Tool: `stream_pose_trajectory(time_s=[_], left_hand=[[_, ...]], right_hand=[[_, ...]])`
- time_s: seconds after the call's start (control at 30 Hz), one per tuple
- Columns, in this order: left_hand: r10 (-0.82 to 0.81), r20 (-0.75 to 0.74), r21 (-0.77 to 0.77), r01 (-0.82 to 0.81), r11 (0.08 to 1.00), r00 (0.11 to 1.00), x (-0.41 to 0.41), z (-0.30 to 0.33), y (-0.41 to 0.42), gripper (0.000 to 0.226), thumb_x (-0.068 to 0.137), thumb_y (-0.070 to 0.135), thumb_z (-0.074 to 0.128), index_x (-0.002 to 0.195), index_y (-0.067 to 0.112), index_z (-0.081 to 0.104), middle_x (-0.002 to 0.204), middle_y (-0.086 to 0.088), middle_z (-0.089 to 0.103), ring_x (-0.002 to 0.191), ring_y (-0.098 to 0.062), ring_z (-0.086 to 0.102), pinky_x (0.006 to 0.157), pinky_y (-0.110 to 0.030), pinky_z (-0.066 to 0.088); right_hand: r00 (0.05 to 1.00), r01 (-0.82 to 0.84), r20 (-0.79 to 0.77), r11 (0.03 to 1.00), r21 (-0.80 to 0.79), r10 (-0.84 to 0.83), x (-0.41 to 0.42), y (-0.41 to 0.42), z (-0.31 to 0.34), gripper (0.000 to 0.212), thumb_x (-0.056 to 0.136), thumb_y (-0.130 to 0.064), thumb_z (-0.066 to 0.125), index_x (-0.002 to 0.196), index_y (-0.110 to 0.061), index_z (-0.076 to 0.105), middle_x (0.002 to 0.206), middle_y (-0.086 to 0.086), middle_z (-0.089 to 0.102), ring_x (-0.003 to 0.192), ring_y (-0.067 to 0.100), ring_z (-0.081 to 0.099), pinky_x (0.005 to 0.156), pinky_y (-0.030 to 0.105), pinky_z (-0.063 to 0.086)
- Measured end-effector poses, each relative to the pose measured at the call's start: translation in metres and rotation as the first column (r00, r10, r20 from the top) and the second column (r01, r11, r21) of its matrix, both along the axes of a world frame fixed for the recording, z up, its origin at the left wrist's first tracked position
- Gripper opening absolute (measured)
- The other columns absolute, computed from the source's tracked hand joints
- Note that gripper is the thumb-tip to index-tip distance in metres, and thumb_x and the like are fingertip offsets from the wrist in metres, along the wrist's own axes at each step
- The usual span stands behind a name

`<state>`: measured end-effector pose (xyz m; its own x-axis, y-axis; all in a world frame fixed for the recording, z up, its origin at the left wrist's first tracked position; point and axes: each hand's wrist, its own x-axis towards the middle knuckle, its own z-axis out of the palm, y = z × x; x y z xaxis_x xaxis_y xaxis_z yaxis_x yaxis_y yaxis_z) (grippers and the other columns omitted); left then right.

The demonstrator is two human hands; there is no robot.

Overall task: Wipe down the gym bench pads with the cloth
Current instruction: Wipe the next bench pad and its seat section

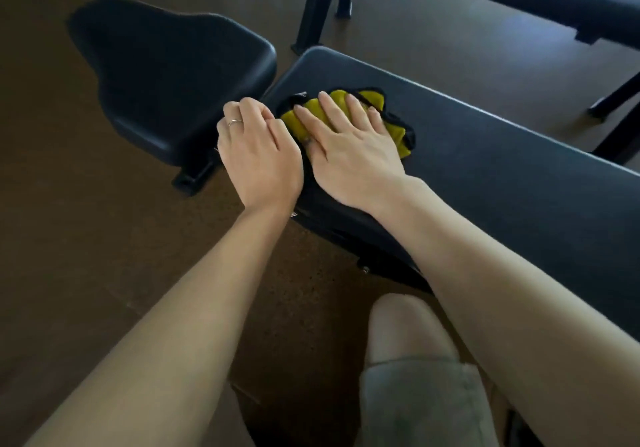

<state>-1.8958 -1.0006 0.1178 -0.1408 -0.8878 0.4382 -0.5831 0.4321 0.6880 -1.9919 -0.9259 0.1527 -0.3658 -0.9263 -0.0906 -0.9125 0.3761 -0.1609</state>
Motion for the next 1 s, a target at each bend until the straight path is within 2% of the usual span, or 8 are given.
stream_pose_trajectory(time_s=[0.1, 0.17, 0.3, 0.47, 0.6, 0.7, 0.83, 1.0], left_hand=[[-0.159, -0.119, 0.075, 0.169, 0.983, 0.98, 0.018, 0.0, -0.005, 0.023, 0.095, 0.018, 0.035, 0.094, 0.008, 0.055, 0.108, -0.009, 0.055, 0.093, -0.023, 0.051, 0.088, -0.044, 0.044], [-0.175, -0.181, 0.087, 0.193, 0.977, 0.968, 0.032, -0.009, -0.007, 0.027, 0.093, 0.02, 0.036, 0.1, 0.005, 0.058, 0.113, -0.007, 0.053, 0.1, -0.024, 0.053, 0.093, -0.044, 0.045], [-0.171, -0.344, 0.191, 0.248, 0.95, 0.923, 0.041, -0.029, 0.01, 0.038, 0.103, 0.019, 0.04, 0.137, 0.01, 0.052, 0.144, -0.006, 0.043, 0.134, -0.014, 0.04, 0.109, -0.017, 0.034], [0.051, -0.512, 0.476, 0.234, 0.848, 0.858, 0.03, -0.019, 0.014, 0.058, 0.102, 0.035, 0.048, 0.155, 0.025, 0.028, 0.158, -0.002, 0.03, 0.137, -0.011, 0.039, 0.112, -0.026, 0.034], [0.108, -0.535, 0.493, 0.206, 0.845, 0.838, 0.023, -0.02, 0.019, 0.066, 0.096, 0.04, 0.053, 0.155, 0.025, 0.028, 0.15, 0.001, 0.042, 0.131, -0.014, 0.049, 0.11, -0.028, 0.04], [0.106, -0.529, 0.479, 0.193, 0.856, 0.842, 0.022, -0.022, 0.019, 0.065, 0.096, 0.039, 0.053, 0.156, 0.024, 0.03, 0.148, 0.005, 0.045, 0.131, -0.011, 0.049, 0.113, -0.03, 0.039], [0.102, -0.539, 0.479, 0.205, 0.854, 0.836, 0.025, -0.019, 0.021, 0.063, 0.099, 0.036, 0.052, 0.157, 0.025, 0.03, 0.152, 0.005, 0.043, 0.133, -0.012, 0.048, 0.113, -0.03, 0.039], [0.034, -0.536, 0.429, 0.237, 0.872, 0.844, 0.035, -0.017, 0.023, 0.057, 0.105, 0.032, 0.047, 0.159, 0.02, 0.031, 0.15, 0.006, 0.045, 0.13, -0.007, 0.048, 0.095, -0.013, 0.039]], right_hand=[[0.999, -0.031, -0.027, 0.998, -0.062, 0.03, 0.029, 0.047, -0.002, 0.054, 0.109, -0.046, 0.02, 0.162, -0.045, 0.01, 0.174, -0.005, 0.004, 0.16, 0.028, -0.002, 0.129, 0.052, 0.003], [0.994, -0.072, -0.095, 0.991, -0.11, 0.062, 0.043, 0.074, -0.006, 0.055, 0.109, -0.043, 0.028, 0.162, -0.043, 0.014, 0.173, -0.003, 0.012, 0.16, 0.031, 0.005, 0.129, 0.053, 0.008], [0.956, -0.151, -0.272, 0.98, -0.128, 0.112, 0.041, 0.098, -0.018, 0.058, 0.108, -0.034, 0.043, 0.162, -0.04, 0.022, 0.17, 0.003, 0.022, 0.156, 0.035, 0.022, 0.125, 0.055, 0.024], [0.93, -0.102, -0.362, 0.99, -0.102, 0.059, 0.007, 0.178, -0.021, 0.062, 0.106, -0.03, 0.051, 0.162, -0.039, 0.024, 0.17, 0.003, 0.025, 0.154, 0.033, 0.027, 0.123, 0.052, 0.031], [0.925, -0.061, -0.38, 0.994, -0.094, 0.021, -0.012, 0.246, -0.024, 0.062, 0.105, -0.031, 0.053, 0.161, -0.036, 0.029, 0.169, 0.005, 0.028, 0.154, 0.036, 0.029, 0.122, 0.055, 0.031], [0.922, -0.119, -0.382, 0.986, -0.114, 0.067, -0.018, 0.231, -0.023, 0.055, 0.11, -0.032, 0.044, 0.162, -0.035, 0.026, 0.168, 0.005, 0.029, 0.153, 0.037, 0.03, 0.123, 0.054, 0.03], [0.898, -0.299, -0.369, 0.947, -0.116, 0.238, -0.009, 0.131, -0.018, 0.057, 0.109, -0.039, 0.039, 0.163, -0.034, 0.021, 0.168, 0.004, 0.028, 0.152, 0.037, 0.03, 0.123, 0.053, 0.03], [0.896, -0.315, -0.372, 0.938, -0.146, 0.244, 0.015, 0.073, -0.018, 0.057, 0.11, -0.038, 0.041, 0.163, -0.035, 0.02, 0.17, 0.003, 0.024, 0.154, 0.036, 0.026, 0.124, 0.053, 0.029]])
